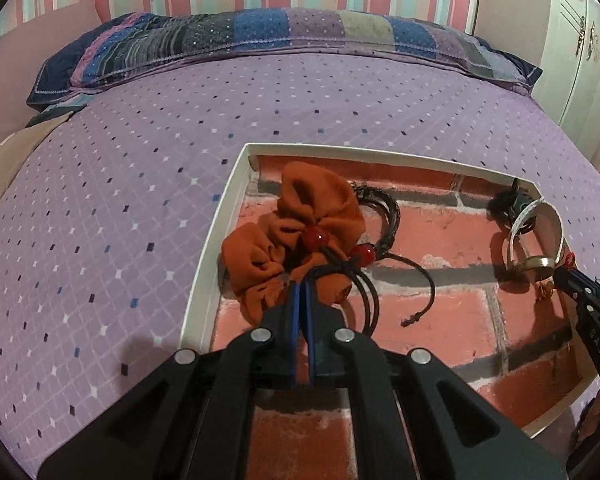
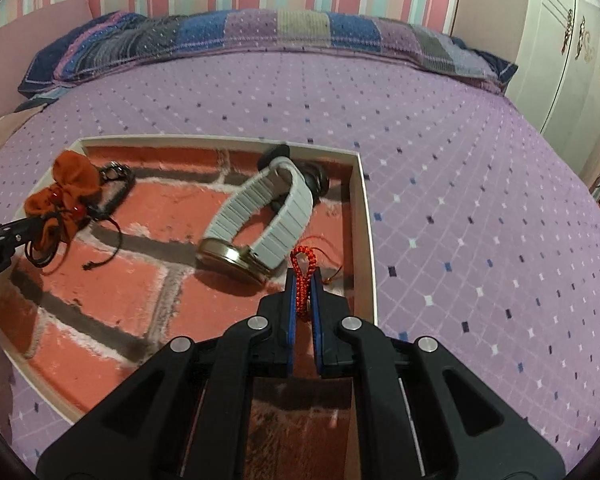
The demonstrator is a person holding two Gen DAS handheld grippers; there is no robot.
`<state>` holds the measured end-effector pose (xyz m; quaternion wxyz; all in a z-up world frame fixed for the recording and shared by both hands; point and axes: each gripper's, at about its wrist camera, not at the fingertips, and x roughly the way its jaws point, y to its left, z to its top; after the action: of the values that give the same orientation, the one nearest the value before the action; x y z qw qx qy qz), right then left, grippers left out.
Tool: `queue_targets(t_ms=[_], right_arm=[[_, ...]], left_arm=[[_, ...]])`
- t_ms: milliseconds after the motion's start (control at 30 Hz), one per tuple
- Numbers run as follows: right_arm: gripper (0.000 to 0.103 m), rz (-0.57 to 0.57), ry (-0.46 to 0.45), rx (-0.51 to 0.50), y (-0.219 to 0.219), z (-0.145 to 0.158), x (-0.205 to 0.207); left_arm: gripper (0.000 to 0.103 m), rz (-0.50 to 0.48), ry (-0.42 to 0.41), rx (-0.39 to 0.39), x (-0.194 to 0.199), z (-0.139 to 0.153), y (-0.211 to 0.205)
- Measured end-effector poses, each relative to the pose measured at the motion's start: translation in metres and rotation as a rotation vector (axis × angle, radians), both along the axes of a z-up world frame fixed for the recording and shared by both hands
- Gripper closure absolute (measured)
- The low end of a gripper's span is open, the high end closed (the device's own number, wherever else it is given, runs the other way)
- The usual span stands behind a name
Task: Organize jewelry
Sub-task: 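Open both tools to drop the hair tie and charm into the tray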
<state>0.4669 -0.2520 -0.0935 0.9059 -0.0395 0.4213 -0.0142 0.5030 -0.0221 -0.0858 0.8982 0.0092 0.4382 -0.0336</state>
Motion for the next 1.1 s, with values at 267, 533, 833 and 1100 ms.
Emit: queue_targets(t_ms=[267,533,833,1100], right_arm=[[0.096,-0.008,0.015,0.010,-0.004,-0.006,0.002],[0.073,-0.013,0.017,0.036,-0.004,-0.003,-0.005],[0.042,-0.011,-0.041,0.054,-0.004,0.036,-0.023],[0.008,0.019,-0.135,0.092,-0.016,0.095,-0.073]], left_arm=[[0.099,-0.001,0.015,0.021,0.001,-0.006,0.000],[0.098,-0.019,0.007,0.048,-0.005,0.001,-0.003],[0.098,-0.030,-0.018,0.027,-0.022,0.031,-0.006],[0.024,-0.017,-0.151,0.016,-0.084,0.092,-0.011]])
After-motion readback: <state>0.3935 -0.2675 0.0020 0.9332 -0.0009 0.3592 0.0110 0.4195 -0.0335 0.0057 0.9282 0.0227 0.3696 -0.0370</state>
